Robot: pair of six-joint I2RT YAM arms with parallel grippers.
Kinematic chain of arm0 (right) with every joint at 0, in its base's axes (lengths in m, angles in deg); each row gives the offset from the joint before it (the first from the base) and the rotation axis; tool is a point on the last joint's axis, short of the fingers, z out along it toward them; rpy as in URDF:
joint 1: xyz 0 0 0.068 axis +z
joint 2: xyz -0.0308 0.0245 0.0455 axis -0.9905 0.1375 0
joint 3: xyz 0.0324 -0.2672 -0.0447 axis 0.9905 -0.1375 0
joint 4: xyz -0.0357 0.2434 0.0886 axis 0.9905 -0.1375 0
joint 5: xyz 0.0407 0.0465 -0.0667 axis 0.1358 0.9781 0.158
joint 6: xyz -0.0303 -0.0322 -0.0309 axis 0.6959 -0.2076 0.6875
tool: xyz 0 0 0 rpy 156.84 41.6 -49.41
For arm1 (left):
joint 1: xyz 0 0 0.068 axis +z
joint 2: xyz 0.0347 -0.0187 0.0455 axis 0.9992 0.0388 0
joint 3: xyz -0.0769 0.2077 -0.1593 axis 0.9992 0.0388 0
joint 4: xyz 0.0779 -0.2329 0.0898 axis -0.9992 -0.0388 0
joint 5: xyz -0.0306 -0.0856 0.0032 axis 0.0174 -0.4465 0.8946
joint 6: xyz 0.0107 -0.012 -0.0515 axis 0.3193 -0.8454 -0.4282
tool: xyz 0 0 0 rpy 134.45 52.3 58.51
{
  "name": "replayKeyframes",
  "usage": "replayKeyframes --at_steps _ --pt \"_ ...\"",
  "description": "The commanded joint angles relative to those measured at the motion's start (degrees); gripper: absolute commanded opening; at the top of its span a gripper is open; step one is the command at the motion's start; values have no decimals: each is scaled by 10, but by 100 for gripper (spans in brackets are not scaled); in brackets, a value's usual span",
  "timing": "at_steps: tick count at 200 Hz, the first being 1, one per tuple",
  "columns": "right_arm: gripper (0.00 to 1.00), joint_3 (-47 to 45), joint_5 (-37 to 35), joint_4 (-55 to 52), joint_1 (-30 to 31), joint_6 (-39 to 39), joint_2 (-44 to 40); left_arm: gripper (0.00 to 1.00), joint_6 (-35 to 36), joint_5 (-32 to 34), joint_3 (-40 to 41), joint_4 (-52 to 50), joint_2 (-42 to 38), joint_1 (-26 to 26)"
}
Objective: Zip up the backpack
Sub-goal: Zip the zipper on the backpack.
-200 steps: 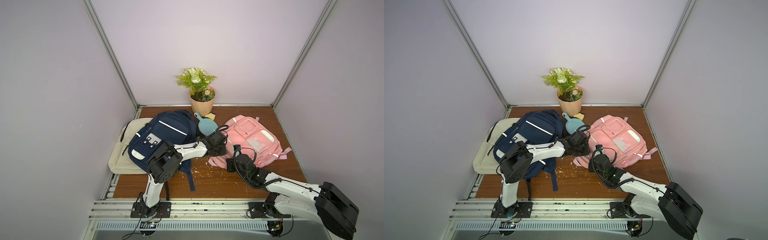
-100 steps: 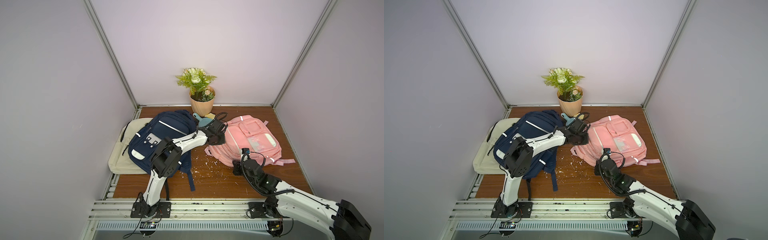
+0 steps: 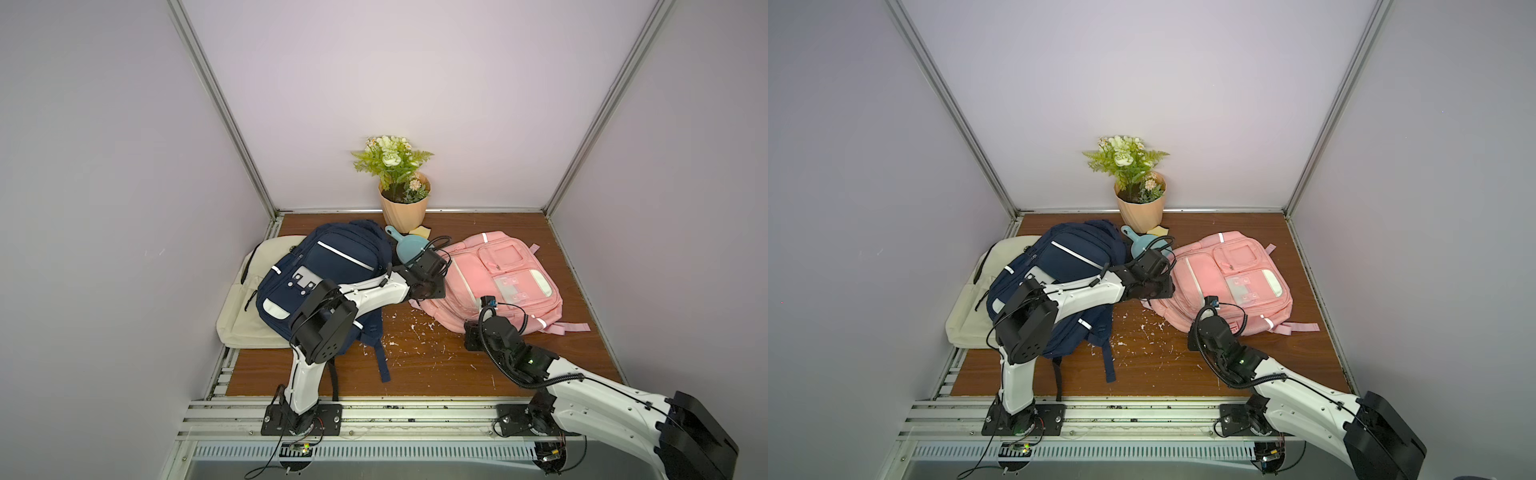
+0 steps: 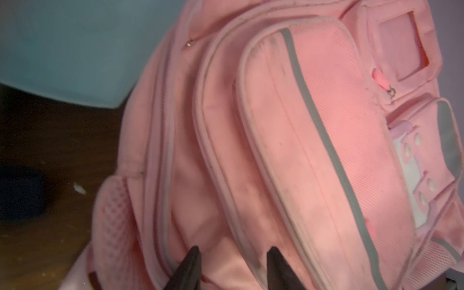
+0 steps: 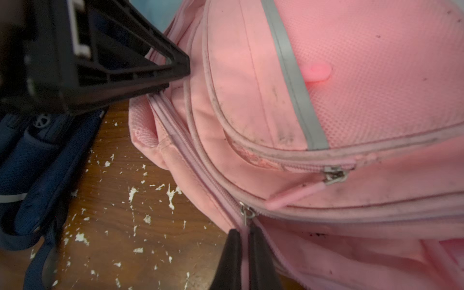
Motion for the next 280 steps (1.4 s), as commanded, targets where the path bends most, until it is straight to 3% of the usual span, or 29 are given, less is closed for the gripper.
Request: replayKeyframes --at_steps 1,70,134,164,205,247,280 --pt "0 22 25 26 4 7 7 48 -32 -7 23 41 -23 -29" --pt "0 14 24 25 4 0 -4 45 -39 -23 0 52 30 -58" --pt "0 17 -18 -30 -2 -18 -7 9 -30 25 -4 14 18 -42" --pt "0 -2 -19 -75 -41 -37 -49 0 -9 56 -1 -11 -12 -13" --pt "0 -22 -23 -127 -78 -62 -100 0 15 74 6 -22 -33 23" --pt "0 -5 -85 -204 -112 -112 -114 0 20 86 16 -23 -43 29" --pt "0 -1 -47 -188 -183 -108 -107 0 16 74 42 -9 -55 29"
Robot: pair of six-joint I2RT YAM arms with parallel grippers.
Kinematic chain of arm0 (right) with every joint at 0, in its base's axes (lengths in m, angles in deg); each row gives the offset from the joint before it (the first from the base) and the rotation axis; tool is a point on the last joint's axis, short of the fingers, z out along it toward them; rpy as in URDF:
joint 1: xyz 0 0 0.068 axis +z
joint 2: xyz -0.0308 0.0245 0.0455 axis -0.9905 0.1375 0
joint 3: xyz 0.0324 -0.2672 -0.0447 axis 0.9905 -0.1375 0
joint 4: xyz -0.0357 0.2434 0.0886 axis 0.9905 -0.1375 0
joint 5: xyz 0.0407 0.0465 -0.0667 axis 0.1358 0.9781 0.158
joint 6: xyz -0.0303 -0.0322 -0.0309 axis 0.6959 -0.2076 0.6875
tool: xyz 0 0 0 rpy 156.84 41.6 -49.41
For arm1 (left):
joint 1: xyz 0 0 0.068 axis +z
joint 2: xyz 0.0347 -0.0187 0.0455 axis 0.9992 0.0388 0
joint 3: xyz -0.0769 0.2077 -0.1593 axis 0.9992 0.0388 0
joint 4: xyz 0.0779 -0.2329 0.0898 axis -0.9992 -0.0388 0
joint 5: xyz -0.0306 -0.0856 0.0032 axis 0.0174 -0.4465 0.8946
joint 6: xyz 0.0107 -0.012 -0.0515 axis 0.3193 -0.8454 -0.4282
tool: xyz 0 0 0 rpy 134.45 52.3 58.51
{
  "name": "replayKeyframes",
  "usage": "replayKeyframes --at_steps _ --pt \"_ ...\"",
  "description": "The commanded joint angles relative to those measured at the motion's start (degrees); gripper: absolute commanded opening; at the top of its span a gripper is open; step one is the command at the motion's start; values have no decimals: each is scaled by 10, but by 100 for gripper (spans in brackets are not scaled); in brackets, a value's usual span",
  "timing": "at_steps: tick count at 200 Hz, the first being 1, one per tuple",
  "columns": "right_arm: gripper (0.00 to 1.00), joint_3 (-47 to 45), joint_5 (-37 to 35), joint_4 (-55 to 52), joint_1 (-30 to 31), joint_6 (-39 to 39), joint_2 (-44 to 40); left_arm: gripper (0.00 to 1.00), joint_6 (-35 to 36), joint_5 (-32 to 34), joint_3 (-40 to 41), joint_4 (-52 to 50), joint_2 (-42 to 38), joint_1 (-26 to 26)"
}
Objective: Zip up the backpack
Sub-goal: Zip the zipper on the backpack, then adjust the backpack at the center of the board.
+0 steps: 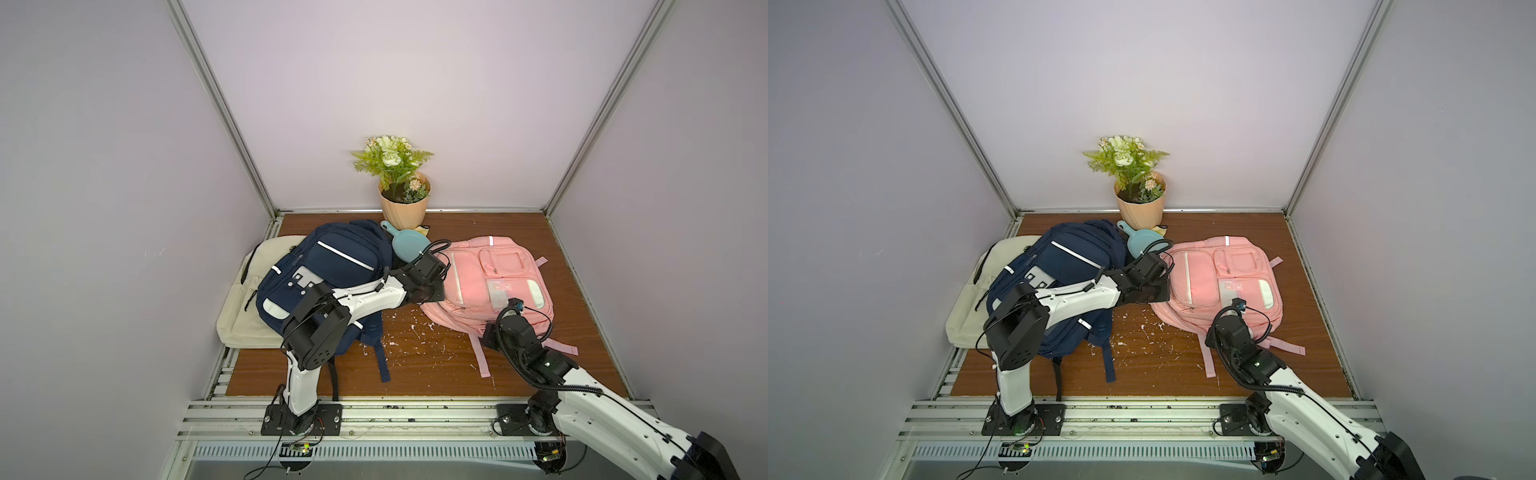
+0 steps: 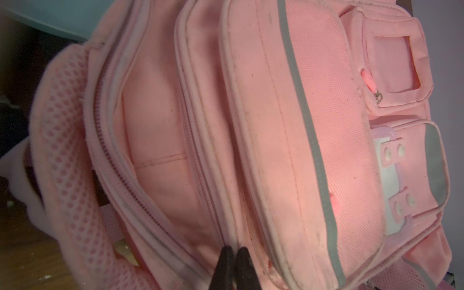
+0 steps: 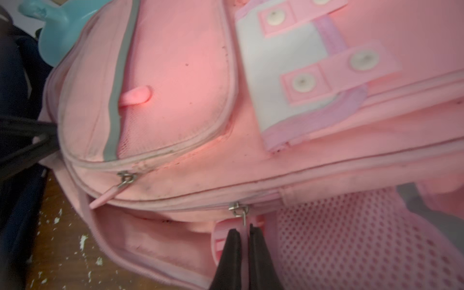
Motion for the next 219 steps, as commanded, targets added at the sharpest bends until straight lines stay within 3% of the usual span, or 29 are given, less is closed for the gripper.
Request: replayKeyframes --at_steps 1,39,79,86,100,108,123,146,188,219 --pt "0 14 -7 -37 -51 -17 7 0 7 50 20 -2 -32 19" --pt "0 15 79 29 -93 11 40 0 7 45 39 10 -39 -3" --pt "0 32 73 16 -95 37 43 0 -11 42 43 24 -27 -50" --pt "9 38 69 8 -96 41 42 0 -18 40 48 33 -27 -55" --pt "40 49 66 -11 -97 45 39 0 -32 34 56 46 -24 -67" --pt "52 54 72 -18 -97 50 36 0 -37 37 55 46 -21 -74" --pt "64 65 81 -41 -97 42 27 0 -47 45 51 44 -19 -88" --pt "69 73 80 -92 -97 8 4 1 -59 48 58 57 -27 -106" --pt "70 84 47 -182 -97 -46 -35 32 -23 49 24 47 -36 -156" --pt "70 108 51 -207 -97 -36 -44 59 26 68 -9 -12 -51 -119"
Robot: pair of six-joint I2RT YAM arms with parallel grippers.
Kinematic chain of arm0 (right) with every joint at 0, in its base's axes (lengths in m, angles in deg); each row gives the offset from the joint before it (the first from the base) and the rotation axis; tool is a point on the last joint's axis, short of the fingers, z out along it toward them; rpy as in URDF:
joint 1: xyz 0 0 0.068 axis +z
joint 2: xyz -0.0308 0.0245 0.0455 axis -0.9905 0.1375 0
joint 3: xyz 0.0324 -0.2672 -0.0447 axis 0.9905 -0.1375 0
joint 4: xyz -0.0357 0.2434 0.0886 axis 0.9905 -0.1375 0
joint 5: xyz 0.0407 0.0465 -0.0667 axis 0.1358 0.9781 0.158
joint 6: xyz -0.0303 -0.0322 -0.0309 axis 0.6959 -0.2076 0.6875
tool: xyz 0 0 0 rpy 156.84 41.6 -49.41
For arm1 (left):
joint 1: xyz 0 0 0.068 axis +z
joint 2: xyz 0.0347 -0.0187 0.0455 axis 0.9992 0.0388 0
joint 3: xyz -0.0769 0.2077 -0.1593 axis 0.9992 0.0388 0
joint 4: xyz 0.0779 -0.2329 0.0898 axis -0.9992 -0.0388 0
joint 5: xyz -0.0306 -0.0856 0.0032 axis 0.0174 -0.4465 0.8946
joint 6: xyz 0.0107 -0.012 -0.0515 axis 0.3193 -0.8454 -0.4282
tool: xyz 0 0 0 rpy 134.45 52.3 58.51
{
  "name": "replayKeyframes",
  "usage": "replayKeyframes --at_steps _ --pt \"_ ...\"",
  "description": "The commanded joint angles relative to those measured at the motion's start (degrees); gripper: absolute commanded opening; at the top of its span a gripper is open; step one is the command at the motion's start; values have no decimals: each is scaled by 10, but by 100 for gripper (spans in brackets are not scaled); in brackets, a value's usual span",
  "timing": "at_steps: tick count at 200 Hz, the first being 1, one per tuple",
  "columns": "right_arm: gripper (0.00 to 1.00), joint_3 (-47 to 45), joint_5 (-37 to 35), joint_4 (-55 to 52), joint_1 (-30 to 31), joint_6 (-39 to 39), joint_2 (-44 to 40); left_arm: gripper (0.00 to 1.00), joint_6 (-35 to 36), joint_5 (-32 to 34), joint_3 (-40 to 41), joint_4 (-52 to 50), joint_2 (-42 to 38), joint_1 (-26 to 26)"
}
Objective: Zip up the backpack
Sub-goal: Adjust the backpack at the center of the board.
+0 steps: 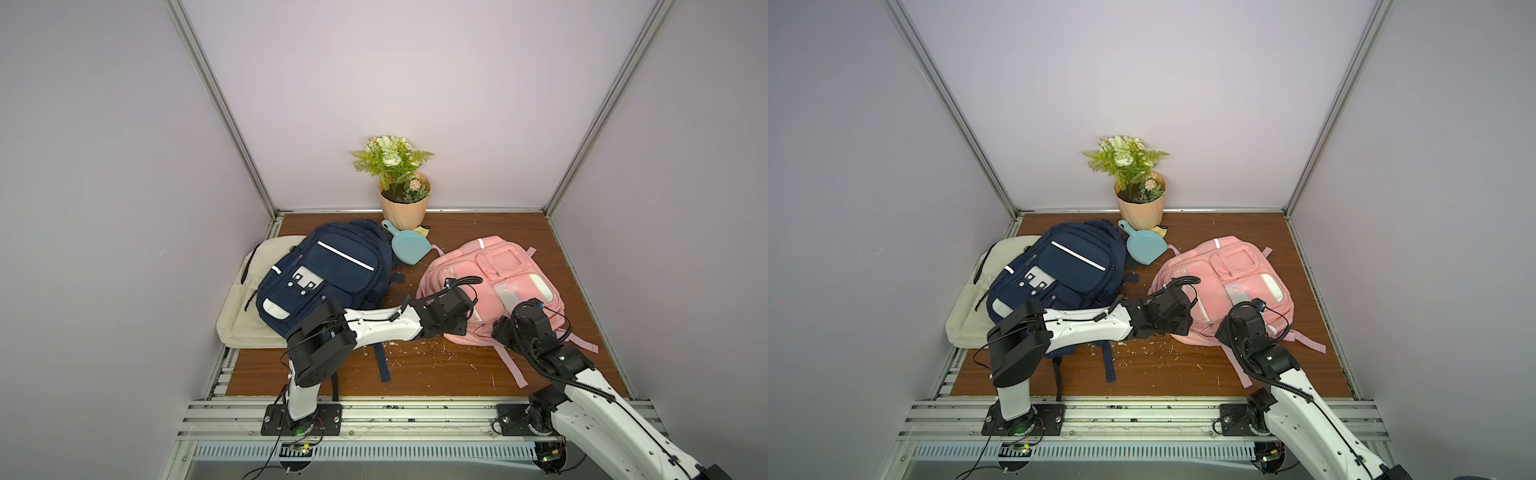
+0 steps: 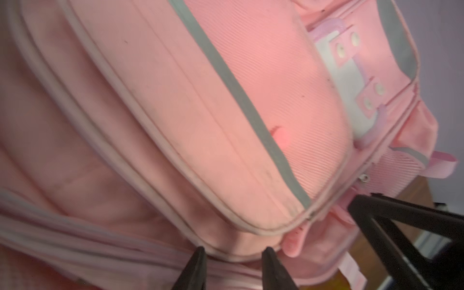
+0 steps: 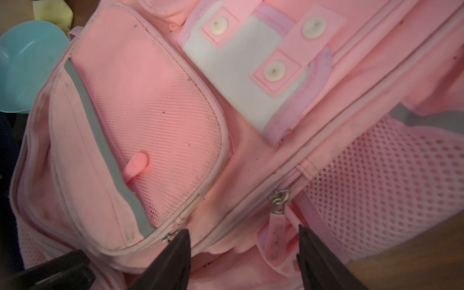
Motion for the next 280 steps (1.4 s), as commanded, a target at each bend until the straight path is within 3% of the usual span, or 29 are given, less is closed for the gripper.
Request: replayKeyframes --at_steps 1,39,92,113,169,205,226,253,280 --pt "70 42 -15 -46 -1 -16 -4 59 48 19 -43 -46 -30 36" --pt "70 59 -2 -75 -1 -22 2 77 146 24 -164 -118 24 115" --pt "74 38 30 -90 -1 -55 -1 85 186 58 -350 -229 176 193" --pt "74 18 51 -81 0 -68 3 84 184 41 -365 -235 213 209" --pt "74 -31 74 -21 -1 -85 15 60 186 -27 -269 -163 201 211" --pt "72 -41 87 56 -1 -75 80 28 177 -41 -197 -122 161 199" --pt "63 -39 62 87 -2 -71 101 14 170 -18 -172 -111 120 168" --pt "48 -25 32 106 -17 -52 110 5 141 11 -108 -71 37 126" --pt "45 -11 32 126 -52 -18 130 4 126 55 -32 -41 -57 85"
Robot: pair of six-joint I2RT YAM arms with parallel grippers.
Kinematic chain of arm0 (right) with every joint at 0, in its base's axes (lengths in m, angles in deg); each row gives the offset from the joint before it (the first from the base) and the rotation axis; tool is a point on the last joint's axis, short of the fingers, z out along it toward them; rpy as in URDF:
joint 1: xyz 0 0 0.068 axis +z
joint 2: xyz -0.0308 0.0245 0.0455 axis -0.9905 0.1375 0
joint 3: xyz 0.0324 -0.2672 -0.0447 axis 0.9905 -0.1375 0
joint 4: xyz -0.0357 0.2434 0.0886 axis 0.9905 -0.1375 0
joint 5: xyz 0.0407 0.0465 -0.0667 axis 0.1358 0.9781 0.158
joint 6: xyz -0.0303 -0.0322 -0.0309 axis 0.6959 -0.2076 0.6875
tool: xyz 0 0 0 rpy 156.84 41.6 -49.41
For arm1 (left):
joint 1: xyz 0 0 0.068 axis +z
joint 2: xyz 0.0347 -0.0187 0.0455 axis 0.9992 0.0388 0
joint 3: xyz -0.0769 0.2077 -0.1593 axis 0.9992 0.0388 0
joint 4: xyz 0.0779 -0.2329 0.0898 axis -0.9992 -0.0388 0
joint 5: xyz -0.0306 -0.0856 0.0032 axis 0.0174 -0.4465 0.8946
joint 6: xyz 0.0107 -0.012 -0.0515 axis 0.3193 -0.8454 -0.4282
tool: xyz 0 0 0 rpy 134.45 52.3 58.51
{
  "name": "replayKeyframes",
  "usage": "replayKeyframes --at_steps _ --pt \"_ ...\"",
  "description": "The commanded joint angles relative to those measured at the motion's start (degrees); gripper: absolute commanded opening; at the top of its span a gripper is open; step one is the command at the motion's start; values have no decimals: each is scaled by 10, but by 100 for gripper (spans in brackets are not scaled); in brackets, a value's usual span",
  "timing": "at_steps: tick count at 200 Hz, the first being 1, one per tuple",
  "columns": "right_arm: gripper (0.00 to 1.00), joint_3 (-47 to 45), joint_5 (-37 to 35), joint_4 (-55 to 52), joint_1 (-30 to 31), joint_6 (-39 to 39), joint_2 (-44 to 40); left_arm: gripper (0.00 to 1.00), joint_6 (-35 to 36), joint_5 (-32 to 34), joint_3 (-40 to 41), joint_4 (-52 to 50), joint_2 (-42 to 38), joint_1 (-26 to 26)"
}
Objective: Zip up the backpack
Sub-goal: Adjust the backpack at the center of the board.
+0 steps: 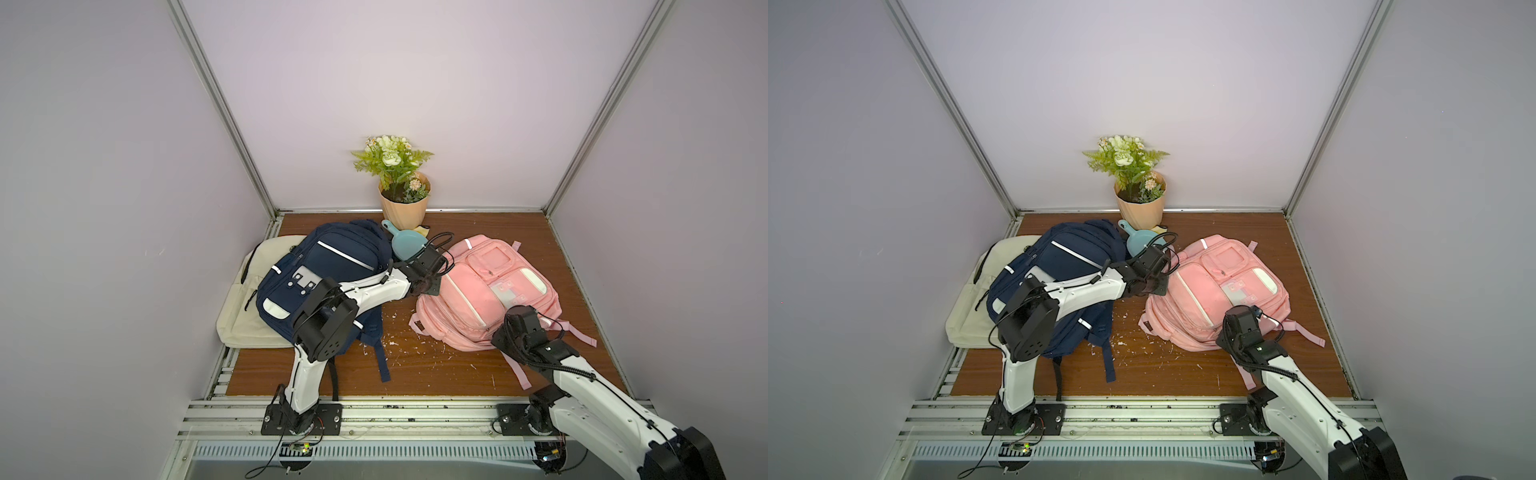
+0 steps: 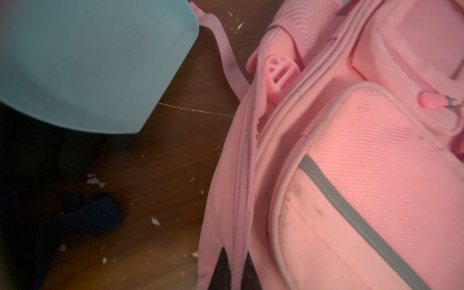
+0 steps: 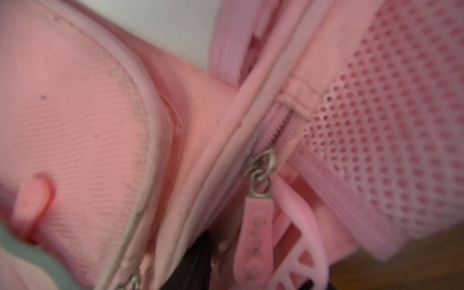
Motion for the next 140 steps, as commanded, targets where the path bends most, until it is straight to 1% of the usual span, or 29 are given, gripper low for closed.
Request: replayKeyframes --at_steps 1,26,48,74,98,109,117,129,140 --pt "45 25 -13 59 -25 30 18 4 -23 13 40 39 -89 -59" --pt "45 35 19 113 -57 68 60 5 -39 53 105 60 -157 -102" --pt "47 68 31 152 -67 99 121 8 -61 42 159 87 -187 -127" --pt "50 133 6 152 -78 130 194 13 -81 31 185 116 -175 -171" --pt "56 167 -18 146 -99 141 221 21 -89 10 175 139 -144 -204" --pt "60 182 -37 128 -106 148 223 27 -94 -1 175 152 -137 -210" --pt "64 190 -55 113 -109 153 219 33 -96 -6 178 159 -136 -211" --pt "69 193 -75 96 -112 159 203 47 -96 0 179 154 -143 -211" --pt "71 188 -79 86 -112 164 179 59 -95 28 173 130 -153 -209"
